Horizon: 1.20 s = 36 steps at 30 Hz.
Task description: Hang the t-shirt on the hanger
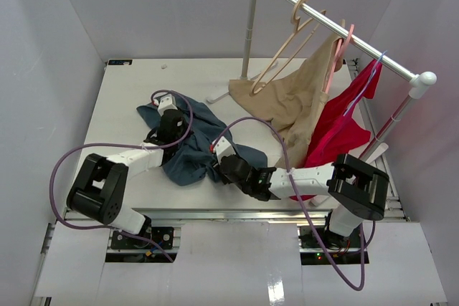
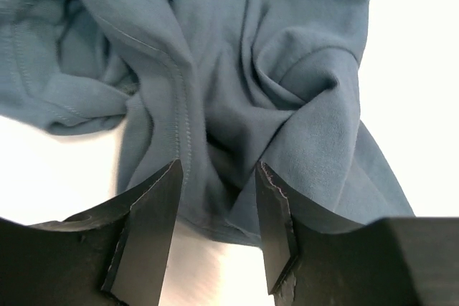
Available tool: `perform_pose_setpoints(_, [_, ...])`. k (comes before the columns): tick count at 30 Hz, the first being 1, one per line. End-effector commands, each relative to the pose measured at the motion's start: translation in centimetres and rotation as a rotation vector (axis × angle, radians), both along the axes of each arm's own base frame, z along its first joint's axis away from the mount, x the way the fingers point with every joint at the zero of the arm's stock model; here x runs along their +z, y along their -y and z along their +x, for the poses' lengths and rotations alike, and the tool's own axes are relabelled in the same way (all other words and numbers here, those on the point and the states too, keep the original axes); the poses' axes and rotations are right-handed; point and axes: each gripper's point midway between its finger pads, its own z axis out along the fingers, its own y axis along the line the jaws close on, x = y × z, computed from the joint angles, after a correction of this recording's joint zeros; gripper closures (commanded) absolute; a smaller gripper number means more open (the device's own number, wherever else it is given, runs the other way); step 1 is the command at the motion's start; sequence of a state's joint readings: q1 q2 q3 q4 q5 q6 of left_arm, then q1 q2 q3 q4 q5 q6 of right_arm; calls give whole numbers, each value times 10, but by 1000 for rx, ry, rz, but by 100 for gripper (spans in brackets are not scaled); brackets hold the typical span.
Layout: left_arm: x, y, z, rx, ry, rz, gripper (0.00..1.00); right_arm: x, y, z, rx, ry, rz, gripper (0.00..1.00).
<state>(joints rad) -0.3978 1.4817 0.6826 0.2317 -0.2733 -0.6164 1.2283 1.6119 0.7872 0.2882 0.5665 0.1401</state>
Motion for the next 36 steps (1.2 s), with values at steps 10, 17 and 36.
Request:
perform_pose_setpoints(10, [116, -25, -38, 15, 104, 11, 24, 32, -38, -31, 16, 35, 134, 58])
perform_pose_setpoints(17, [113, -38, -68, 39, 123, -20, 24, 5, -37, -17, -121, 44, 52, 58])
perform_pose_setpoints(36, [37, -20, -114, -89, -77, -85, 33, -24, -13, -14, -245, 65, -66, 50])
